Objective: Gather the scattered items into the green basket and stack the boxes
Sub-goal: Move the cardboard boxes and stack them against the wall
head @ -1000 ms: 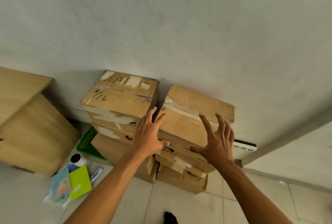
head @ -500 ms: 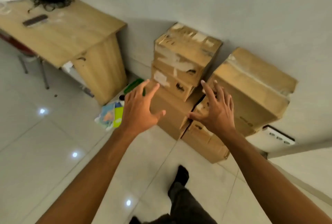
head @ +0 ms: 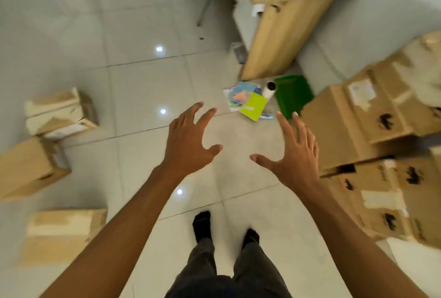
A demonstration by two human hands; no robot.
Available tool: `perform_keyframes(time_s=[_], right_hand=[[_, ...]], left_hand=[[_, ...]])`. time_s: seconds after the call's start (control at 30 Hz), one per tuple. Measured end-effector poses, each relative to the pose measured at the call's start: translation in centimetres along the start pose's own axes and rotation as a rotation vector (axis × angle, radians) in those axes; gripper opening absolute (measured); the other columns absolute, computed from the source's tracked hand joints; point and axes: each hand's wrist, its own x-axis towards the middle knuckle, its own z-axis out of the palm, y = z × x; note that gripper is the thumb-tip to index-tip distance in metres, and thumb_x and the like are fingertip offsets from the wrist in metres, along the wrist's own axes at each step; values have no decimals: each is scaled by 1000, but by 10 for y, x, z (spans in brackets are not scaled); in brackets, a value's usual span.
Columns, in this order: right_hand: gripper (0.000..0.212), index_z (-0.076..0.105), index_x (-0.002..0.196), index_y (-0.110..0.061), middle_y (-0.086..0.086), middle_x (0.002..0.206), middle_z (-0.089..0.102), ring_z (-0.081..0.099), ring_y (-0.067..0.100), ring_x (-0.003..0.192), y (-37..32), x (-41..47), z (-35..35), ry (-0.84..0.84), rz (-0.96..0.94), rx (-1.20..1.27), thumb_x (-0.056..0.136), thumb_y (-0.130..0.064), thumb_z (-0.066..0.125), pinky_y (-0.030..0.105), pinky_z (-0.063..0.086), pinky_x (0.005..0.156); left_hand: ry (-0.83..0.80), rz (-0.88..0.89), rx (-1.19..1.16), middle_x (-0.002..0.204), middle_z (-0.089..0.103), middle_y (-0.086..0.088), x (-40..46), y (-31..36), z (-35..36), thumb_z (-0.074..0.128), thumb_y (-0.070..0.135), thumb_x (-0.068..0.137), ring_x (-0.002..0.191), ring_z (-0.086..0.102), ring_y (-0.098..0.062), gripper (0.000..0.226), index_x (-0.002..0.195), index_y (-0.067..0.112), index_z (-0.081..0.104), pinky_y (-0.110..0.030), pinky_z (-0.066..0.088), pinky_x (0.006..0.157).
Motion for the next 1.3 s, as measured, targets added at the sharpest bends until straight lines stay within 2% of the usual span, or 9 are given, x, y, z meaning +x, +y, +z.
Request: perform_keyframes(time_s=[0.1, 0.3, 0.53, 0.7, 0.87, 1.0, 1.13, 1.23, 1.3], right_hand=[[108, 13, 154, -45, 4, 165, 13, 17, 30, 148, -61, 16, 35, -66, -166, 0, 65, -85, 60, 49, 18, 118], [106, 10, 155, -48, 2, 165, 12, 16, 32, 149, -182, 32, 101, -214, -469, 53, 67, -87, 55, 52, 19, 118], [106, 9, 156, -45, 2, 167, 8, 13, 30, 150, -283, 46, 165, -391, -675, 69, 69, -91, 48, 53, 18, 120], [107, 11, 158, -40, 5, 166, 11, 17, 32, 150, -339, 79, 203, -450, -746, 21, 68, -94, 35, 54, 22, 119], [107, 13, 157, -40, 5, 166, 15, 21, 32, 149, -401, 134, 254, -483, -808, -6, 68, -94, 33, 54, 27, 116], [107, 10, 157, -41, 5, 166, 14, 22, 31, 149, -450, 166, 297, -527, -823, -60, 67, -93, 35, 52, 29, 115], [104, 16, 157, -38, 7, 165, 19, 25, 33, 147, -514, 187, 355, -572, -841, -73, 69, -91, 35, 52, 33, 113], [103, 13, 157, -38, 6, 166, 15, 23, 31, 149, -562, 200, 411, -600, -872, -116, 70, -90, 32, 50, 32, 114], [101, 13, 157, -38, 6, 166, 15, 23, 32, 148, -594, 212, 458, -604, -857, -109, 73, -88, 39, 52, 34, 113]], left_hand=[[78, -174, -14, 158, 23, 3, -40, -62, -23, 72, 55, 75, 144, 24, -19, 86, 149, 31, 34, -39, 21, 113], [213, -495, -8, 157, 24, 4, -107, -157, -64, 73, 54, 74, 142, 28, -19, 86, 148, 31, 34, -40, 23, 112], [250, -745, -43, 158, 21, 4, -143, -229, -76, 73, 53, 76, 143, 24, -21, 86, 149, 32, 32, -44, 22, 113], [238, -848, -50, 159, 19, 5, -129, -288, -85, 72, 55, 77, 145, 22, -22, 86, 149, 35, 30, -47, 20, 115], [268, -946, -43, 159, 21, 5, -104, -371, -93, 72, 55, 77, 144, 21, -23, 87, 149, 36, 28, -49, 18, 114], [282, -1007, -40, 157, 25, 5, -93, -436, -98, 73, 54, 76, 142, 26, -24, 86, 147, 38, 27, -48, 22, 113], [257, -1047, -66, 155, 29, 7, -82, -521, -105, 72, 50, 78, 139, 33, -24, 80, 145, 37, 30, -49, 27, 111], [225, -1029, -57, 153, 32, 5, -73, -598, -104, 75, 46, 78, 136, 38, -25, 79, 144, 34, 34, -50, 33, 108], [200, -1016, -54, 153, 33, 3, -65, -657, -100, 75, 43, 77, 133, 40, -26, 81, 145, 34, 32, -49, 35, 106]])
